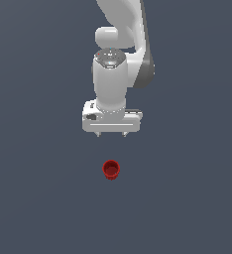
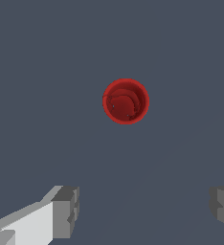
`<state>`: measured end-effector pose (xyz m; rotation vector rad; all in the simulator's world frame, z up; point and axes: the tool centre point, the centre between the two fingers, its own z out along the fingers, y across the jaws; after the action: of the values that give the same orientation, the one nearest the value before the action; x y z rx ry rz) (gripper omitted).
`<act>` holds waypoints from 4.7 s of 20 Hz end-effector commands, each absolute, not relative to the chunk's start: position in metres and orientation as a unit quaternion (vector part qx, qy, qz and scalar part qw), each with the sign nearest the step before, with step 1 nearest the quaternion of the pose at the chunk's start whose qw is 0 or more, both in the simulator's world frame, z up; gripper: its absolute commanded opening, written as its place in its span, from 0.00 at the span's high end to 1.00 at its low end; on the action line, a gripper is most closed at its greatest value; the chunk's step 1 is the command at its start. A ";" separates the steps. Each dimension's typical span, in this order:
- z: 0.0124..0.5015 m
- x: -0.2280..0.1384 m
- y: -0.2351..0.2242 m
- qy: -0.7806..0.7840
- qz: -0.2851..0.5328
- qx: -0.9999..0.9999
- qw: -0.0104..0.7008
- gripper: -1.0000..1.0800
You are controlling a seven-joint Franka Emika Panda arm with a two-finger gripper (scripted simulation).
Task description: Pick up the object and move it to a goal position.
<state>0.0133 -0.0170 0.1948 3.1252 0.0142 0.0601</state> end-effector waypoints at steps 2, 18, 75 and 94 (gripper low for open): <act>0.195 0.013 -0.016 0.005 0.019 1.000 0.008 0.04; 0.193 0.016 0.006 0.036 0.012 0.999 0.008 0.04; 0.047 0.099 -0.021 -0.085 0.000 0.996 0.000 1.00; 0.099 0.074 -0.019 -0.085 -0.001 0.996 0.000 1.00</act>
<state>0.0776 -0.0189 0.0880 3.1299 -0.2675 -0.0068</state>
